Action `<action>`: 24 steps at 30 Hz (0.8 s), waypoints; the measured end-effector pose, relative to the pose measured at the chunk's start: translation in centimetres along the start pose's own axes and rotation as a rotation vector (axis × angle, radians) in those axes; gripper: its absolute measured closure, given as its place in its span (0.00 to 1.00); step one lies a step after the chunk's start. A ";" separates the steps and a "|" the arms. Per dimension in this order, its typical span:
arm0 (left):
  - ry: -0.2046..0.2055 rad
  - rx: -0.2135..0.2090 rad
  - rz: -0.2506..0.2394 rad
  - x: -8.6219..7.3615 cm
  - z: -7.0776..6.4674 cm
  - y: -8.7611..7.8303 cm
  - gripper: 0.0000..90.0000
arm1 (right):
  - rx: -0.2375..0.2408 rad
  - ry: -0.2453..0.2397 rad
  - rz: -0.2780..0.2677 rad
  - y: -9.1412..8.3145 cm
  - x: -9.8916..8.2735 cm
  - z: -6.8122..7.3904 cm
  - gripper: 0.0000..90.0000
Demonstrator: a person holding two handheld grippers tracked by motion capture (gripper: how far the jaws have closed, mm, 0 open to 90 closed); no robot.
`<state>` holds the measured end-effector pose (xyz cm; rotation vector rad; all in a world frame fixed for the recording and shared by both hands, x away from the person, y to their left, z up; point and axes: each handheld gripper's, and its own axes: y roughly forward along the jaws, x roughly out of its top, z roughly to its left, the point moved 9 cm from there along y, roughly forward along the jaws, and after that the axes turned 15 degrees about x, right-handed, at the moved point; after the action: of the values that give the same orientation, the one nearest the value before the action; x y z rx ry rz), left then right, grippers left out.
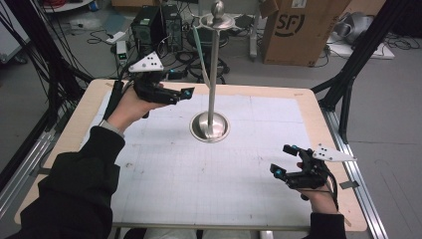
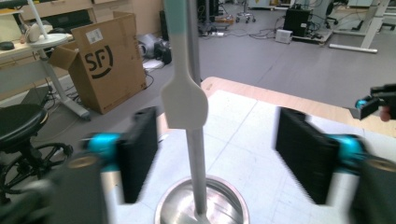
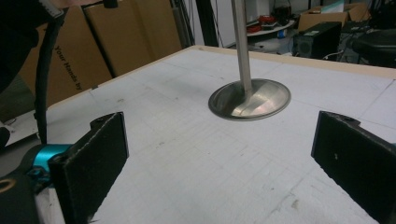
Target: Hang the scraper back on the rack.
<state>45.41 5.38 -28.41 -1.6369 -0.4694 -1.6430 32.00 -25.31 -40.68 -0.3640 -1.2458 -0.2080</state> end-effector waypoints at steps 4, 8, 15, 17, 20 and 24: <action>-0.047 -0.013 0.057 -2.1 -0.7 -0.4 0.05 | 0.014 -0.003 0.011 0.8 0.0 -0.1 0.03; -0.070 -0.043 0.046 -3.8 -1.5 -1.4 0.02 | 0.018 -0.001 0.019 1.2 0.1 -0.3 0.03; -0.092 -0.056 0.027 -7.6 -2.6 -2.8 0.02 | 0.008 -0.001 0.014 1.0 0.3 -0.4 0.03; -0.080 -0.029 0.043 -9.0 -2.6 -3.1 0.02 | 0.006 -0.003 0.012 1.0 0.3 -0.4 0.03; -0.085 -0.026 0.046 -10.8 -3.0 -3.8 0.02 | 0.003 -0.002 0.012 1.0 0.3 -0.6 0.03; -0.075 0.010 0.056 -12.8 -3.1 -4.8 0.02 | 0.006 0.000 0.016 1.2 0.3 -0.7 0.03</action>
<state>38.48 9.47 -39.89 -1.6938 -0.4643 -1.5409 33.15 -24.45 -40.76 -0.3688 -1.2427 -0.1910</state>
